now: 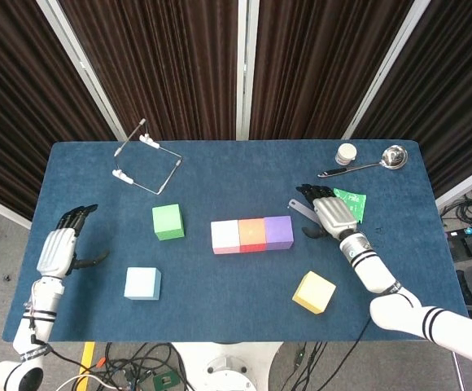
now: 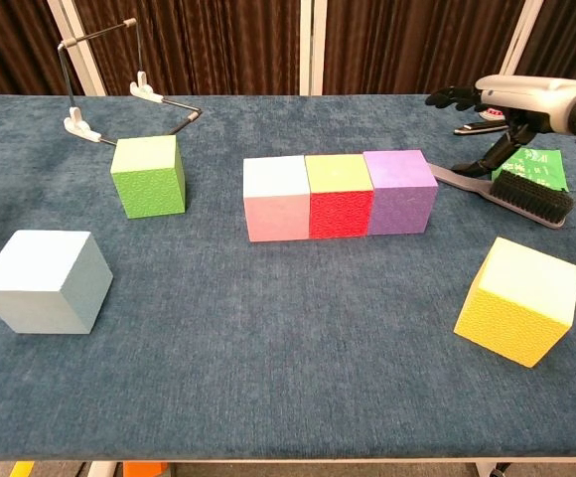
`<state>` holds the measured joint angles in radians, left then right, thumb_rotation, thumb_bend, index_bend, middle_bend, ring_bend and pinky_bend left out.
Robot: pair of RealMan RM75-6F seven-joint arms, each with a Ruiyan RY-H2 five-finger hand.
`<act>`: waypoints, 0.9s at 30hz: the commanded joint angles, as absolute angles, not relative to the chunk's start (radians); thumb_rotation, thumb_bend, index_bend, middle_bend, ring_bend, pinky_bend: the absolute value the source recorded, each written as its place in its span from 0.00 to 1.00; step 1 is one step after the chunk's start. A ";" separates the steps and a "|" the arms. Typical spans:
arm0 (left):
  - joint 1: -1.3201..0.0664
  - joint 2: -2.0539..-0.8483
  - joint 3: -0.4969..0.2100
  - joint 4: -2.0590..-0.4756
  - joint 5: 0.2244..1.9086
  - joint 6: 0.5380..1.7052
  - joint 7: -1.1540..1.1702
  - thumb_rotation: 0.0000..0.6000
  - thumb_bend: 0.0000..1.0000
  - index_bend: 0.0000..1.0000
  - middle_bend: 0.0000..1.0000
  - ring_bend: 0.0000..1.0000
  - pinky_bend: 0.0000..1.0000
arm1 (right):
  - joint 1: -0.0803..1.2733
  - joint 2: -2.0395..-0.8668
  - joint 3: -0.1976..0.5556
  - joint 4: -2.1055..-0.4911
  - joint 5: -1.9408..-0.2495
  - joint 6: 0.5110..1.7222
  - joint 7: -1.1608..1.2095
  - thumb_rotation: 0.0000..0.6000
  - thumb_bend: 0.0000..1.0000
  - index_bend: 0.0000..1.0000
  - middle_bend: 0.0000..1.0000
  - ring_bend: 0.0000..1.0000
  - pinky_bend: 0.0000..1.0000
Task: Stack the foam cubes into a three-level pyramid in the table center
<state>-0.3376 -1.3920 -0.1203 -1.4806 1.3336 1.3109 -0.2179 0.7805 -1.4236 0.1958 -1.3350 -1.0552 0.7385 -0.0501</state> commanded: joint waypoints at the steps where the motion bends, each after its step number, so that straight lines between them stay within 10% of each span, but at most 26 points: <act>1: -0.334 -1.391 -0.121 -1.480 1.328 1.305 -0.218 1.00 0.19 0.11 0.13 0.05 0.10 | 0.788 -1.434 0.198 -1.329 -1.052 0.735 -0.057 1.00 0.24 0.00 0.01 0.00 0.00; 27: -0.313 -1.399 -0.128 -1.459 1.344 1.291 -0.245 1.00 0.19 0.11 0.13 0.05 0.10 | 0.823 -1.469 0.201 -1.328 -1.035 0.704 -0.064 1.00 0.22 0.00 0.01 0.00 0.00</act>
